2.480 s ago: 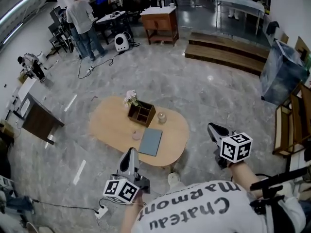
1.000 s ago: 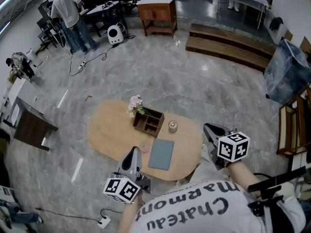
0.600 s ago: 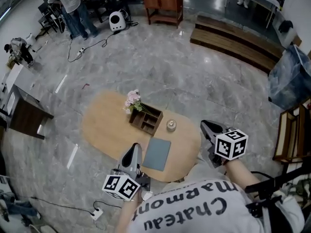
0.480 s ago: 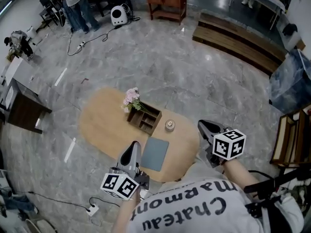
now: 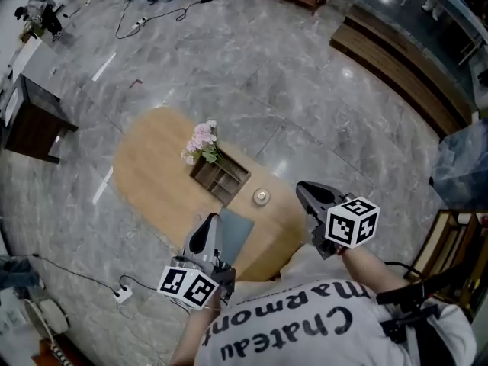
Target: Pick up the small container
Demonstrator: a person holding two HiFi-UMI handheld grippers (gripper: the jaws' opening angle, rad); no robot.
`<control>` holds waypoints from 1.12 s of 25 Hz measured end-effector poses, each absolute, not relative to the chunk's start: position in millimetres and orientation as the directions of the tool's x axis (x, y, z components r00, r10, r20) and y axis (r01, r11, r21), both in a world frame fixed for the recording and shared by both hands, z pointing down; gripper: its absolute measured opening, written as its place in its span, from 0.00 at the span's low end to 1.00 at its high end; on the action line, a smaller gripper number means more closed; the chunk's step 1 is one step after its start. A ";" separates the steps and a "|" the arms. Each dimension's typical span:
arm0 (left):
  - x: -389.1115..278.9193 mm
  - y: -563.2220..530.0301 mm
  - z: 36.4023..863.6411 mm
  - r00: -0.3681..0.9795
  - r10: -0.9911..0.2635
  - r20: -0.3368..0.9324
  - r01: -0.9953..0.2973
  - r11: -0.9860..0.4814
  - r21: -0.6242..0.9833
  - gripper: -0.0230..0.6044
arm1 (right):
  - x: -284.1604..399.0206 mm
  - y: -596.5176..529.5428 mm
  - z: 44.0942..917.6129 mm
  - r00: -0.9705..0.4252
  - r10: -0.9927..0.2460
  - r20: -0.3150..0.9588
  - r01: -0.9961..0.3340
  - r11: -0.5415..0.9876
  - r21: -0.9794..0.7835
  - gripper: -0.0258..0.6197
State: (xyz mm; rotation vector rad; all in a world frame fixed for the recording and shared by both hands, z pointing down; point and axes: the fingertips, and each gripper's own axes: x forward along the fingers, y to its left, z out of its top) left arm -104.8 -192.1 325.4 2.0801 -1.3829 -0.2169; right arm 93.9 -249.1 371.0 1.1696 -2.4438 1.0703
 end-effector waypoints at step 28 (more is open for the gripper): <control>-43.2 -205.6 535.3 0.339 -0.788 0.515 -0.863 -0.041 0.504 0.06 | 58.7 -266.9 604.8 -0.829 -0.129 0.544 -0.544 0.409 -0.732 0.06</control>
